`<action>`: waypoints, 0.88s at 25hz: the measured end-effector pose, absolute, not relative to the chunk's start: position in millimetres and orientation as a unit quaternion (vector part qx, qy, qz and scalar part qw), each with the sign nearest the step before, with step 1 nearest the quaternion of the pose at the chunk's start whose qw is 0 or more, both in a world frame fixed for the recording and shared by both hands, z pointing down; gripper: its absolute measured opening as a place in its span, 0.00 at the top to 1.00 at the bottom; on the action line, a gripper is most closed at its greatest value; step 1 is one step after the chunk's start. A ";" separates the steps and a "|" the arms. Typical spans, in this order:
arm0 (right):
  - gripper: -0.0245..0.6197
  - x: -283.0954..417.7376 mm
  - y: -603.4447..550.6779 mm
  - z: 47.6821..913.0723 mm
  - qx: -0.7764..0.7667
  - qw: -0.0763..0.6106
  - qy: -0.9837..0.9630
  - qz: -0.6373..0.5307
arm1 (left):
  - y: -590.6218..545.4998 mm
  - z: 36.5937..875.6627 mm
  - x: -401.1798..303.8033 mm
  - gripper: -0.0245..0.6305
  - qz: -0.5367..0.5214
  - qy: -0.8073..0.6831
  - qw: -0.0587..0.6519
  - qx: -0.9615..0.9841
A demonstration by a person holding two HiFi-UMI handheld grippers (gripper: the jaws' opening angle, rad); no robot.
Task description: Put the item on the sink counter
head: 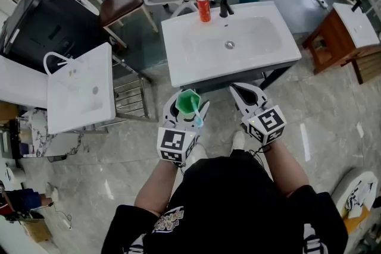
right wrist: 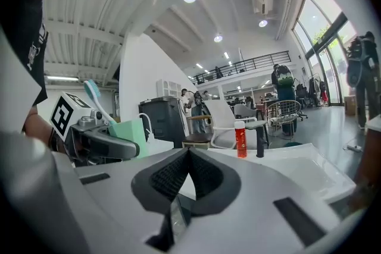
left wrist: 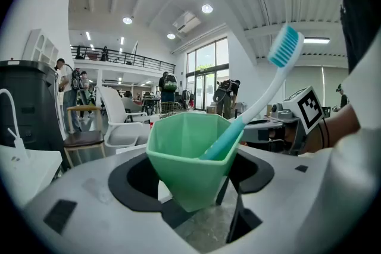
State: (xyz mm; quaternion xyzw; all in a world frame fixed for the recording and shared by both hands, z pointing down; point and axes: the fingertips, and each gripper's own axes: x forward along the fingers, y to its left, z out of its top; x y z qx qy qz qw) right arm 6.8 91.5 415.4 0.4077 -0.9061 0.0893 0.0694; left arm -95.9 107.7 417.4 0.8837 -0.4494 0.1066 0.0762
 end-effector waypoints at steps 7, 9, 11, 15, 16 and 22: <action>0.88 10.9 91.8 414.8 0.407 0.063 -0.907 0.091 | 109.4 418.2 -92.5 0.48 0.111 -0.450 0.078 0.883; 0.88 14.2 91.0 415.2 0.406 0.061 -0.907 0.092 | 109.6 419.2 -89.6 0.48 0.112 -0.451 0.079 0.882; 0.88 18.6 89.5 415.6 0.406 0.059 -0.907 0.092 | 109.3 420.6 -85.7 0.48 0.114 -0.452 0.079 0.881; 0.88 29.3 85.5 413.9 0.405 0.056 -0.908 0.093 | 107.3 420.5 -75.2 0.48 0.115 -0.453 0.081 0.880; 0.88 32.2 84.1 413.6 0.405 0.055 -0.908 0.093 | 106.3 420.2 -72.4 0.48 0.114 -0.454 0.081 0.880; 0.88 53.9 75.3 416.4 0.400 0.058 -0.910 0.091 | 98.6 422.8 -51.8 0.48 0.111 -0.460 0.082 0.877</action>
